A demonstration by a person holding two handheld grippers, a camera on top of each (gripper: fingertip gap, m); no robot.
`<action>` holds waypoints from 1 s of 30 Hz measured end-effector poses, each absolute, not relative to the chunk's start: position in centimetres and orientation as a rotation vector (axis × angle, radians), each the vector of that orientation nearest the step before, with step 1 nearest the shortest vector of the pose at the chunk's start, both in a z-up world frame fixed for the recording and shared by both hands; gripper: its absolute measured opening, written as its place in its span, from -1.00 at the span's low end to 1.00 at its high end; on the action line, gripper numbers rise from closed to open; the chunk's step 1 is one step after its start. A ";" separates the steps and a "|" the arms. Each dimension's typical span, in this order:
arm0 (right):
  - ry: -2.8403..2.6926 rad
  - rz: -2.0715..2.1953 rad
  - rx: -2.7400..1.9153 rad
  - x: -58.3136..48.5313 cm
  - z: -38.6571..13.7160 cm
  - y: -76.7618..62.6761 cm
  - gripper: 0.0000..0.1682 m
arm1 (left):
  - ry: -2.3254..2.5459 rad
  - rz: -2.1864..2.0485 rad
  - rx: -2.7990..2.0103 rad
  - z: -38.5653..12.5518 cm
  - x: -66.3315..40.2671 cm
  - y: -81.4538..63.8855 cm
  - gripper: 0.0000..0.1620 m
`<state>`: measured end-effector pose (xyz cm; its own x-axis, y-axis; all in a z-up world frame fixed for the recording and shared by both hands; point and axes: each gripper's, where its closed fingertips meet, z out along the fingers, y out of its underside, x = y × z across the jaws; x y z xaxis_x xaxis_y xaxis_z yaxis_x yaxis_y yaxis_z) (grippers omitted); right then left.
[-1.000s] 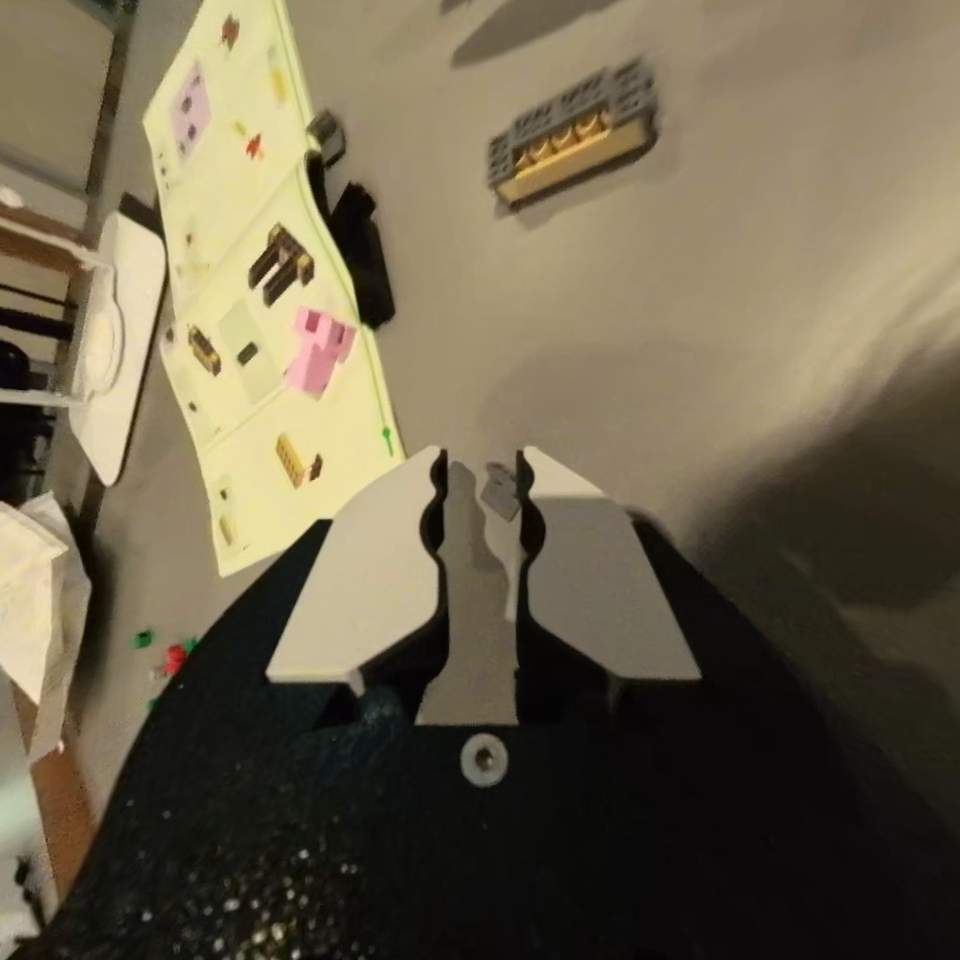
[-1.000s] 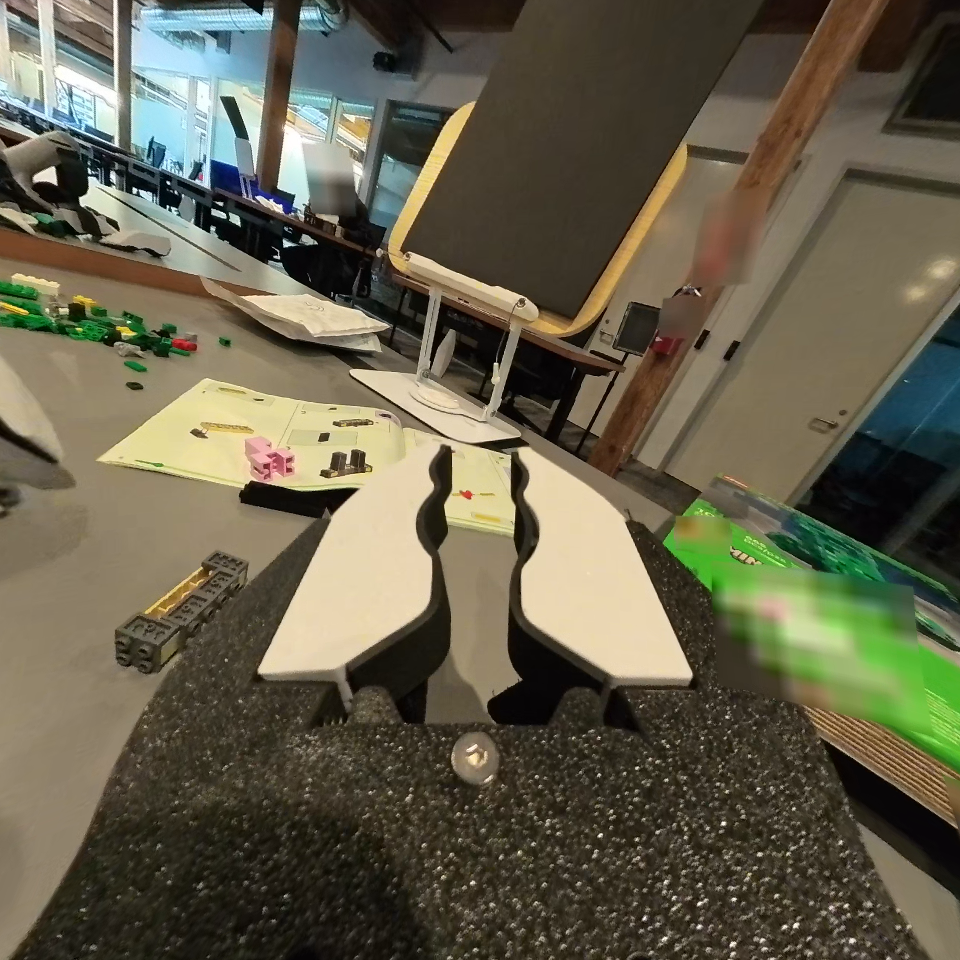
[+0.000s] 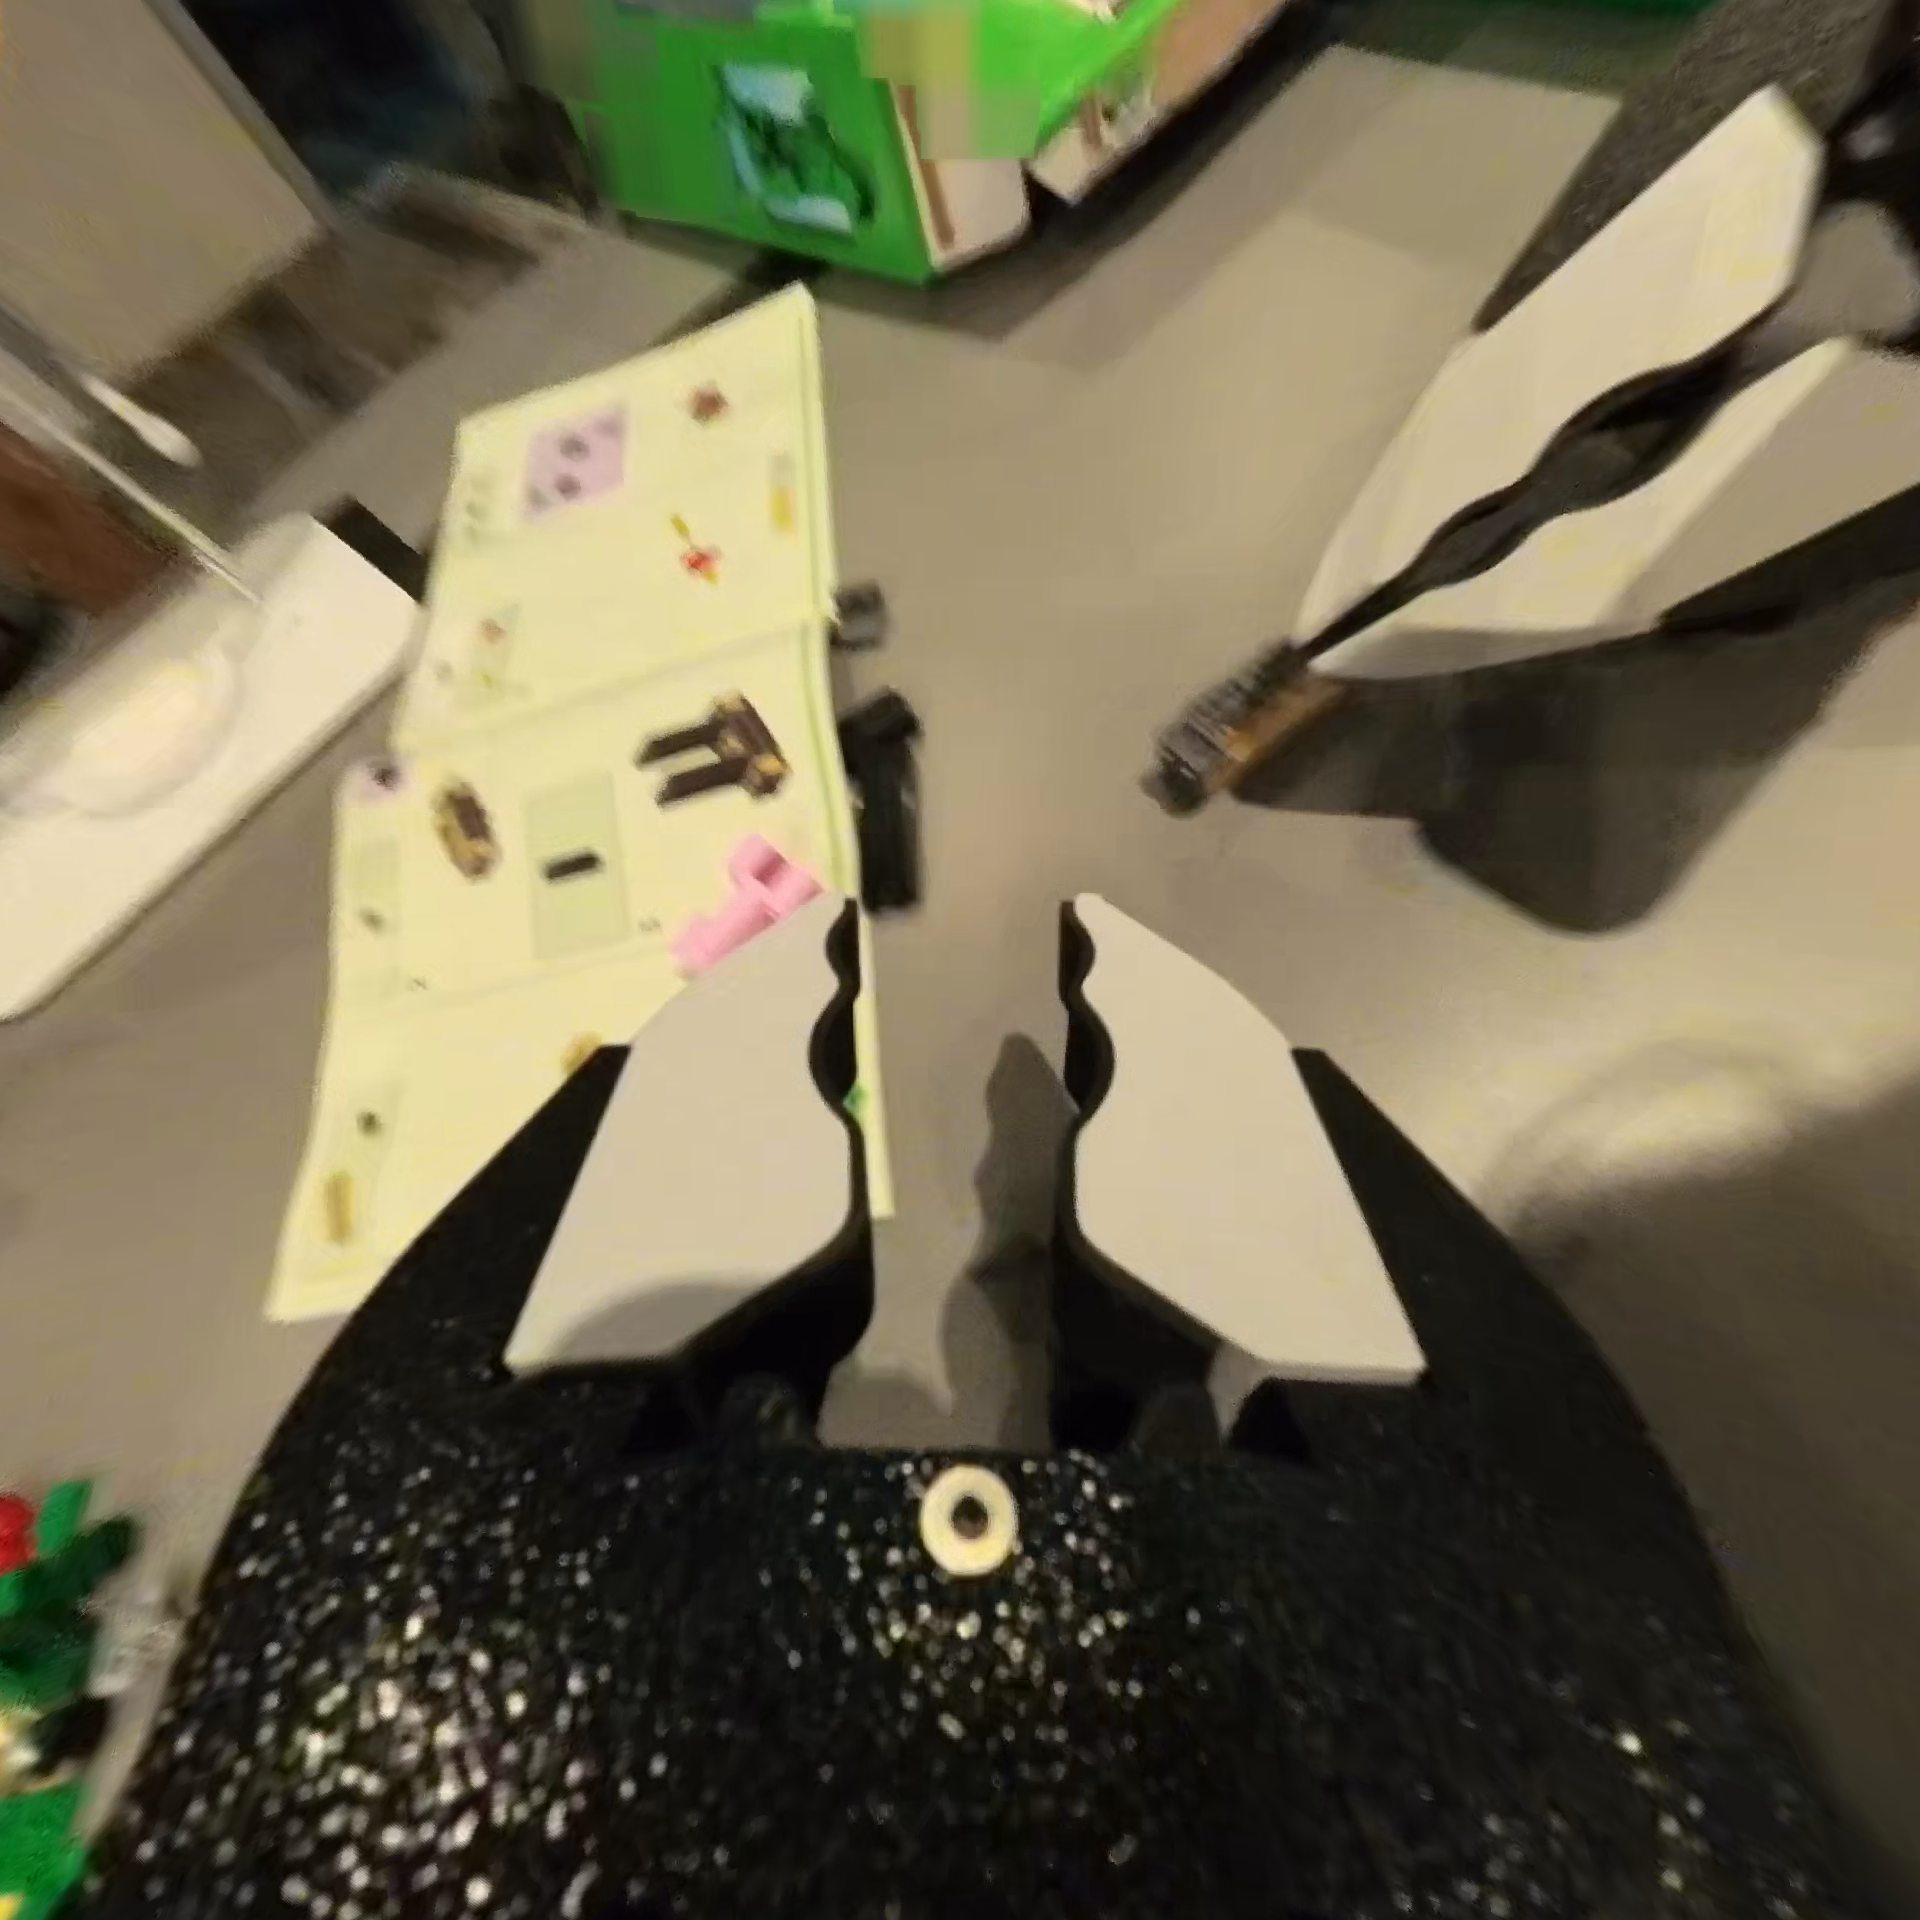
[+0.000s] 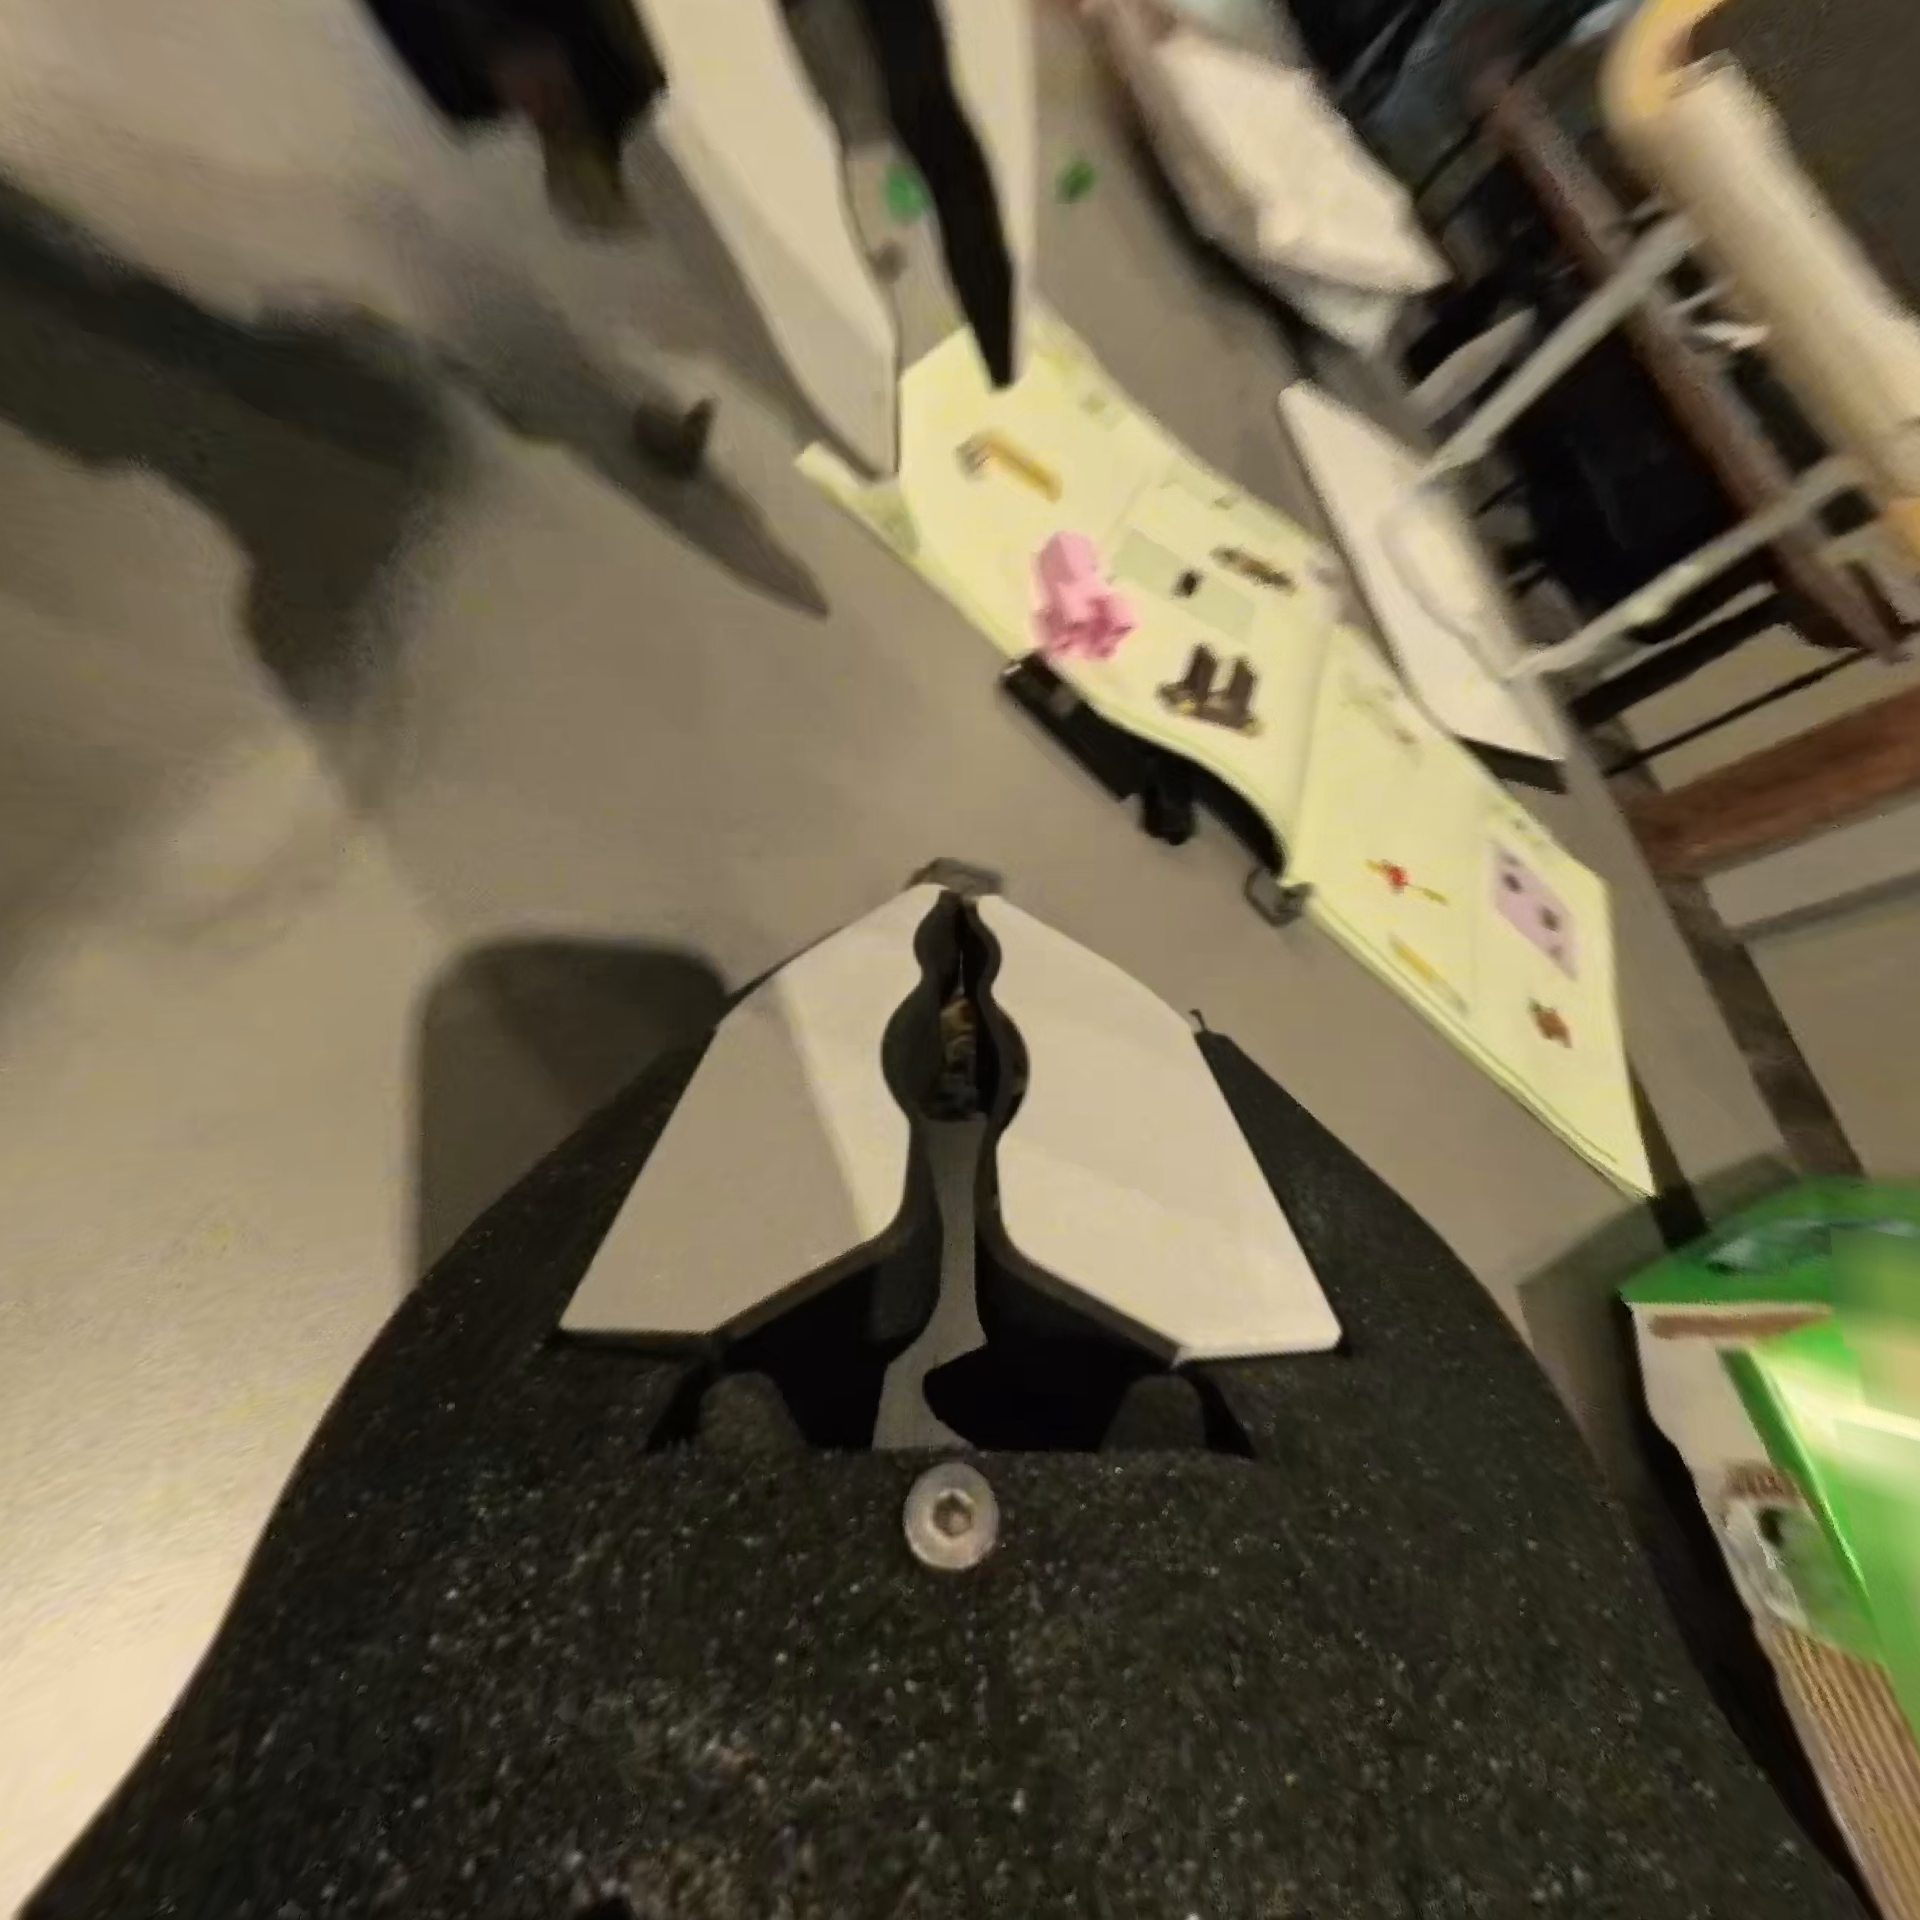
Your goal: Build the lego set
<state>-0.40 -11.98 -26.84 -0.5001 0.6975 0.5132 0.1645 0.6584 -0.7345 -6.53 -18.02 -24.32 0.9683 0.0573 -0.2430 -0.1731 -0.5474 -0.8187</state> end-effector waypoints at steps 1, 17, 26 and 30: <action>-1.942 0.839 -0.700 -0.6 -25.7 -11.3 -1.00 | 0.090 0.361 -2.089 -23.7 -7.3 -17.5 -0.55; -1.689 1.070 -1.068 -10.7 -24.0 -3.8 -0.90 | -0.116 0.667 -1.498 -19.4 -15.1 -20.3 -0.98; -1.932 1.012 -1.375 -12.8 -28.2 -3.5 -0.85 | -0.045 0.634 -1.512 -20.6 -14.3 -18.9 -0.99; -1.979 0.870 -1.358 -12.7 -29.2 -3.7 -0.83 | 0.010 0.639 -1.530 -20.8 -13.6 -18.4 -0.99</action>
<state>-12.72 -3.70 -29.19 -0.3136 0.9445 0.0983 0.5660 0.2690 -0.7793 -13.58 -18.36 -20.85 0.8383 0.3779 -0.3930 -0.3904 -0.0872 -0.9165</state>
